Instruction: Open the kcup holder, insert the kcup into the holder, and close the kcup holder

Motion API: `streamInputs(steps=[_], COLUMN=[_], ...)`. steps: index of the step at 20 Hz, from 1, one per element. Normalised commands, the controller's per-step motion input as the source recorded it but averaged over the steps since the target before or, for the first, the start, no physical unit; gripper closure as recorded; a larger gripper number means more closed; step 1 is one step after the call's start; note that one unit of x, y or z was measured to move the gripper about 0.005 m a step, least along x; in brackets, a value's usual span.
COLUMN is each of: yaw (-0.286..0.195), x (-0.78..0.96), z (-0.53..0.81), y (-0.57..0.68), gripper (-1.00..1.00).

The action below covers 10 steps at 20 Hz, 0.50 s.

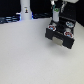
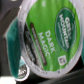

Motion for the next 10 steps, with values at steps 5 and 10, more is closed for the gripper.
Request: streamInputs(steps=[5,10], yaw=[-0.001,0.000], x=[0.33,0.45], z=[0.03,0.22], y=[0.17,0.36], gripper=[1.00,1.00])
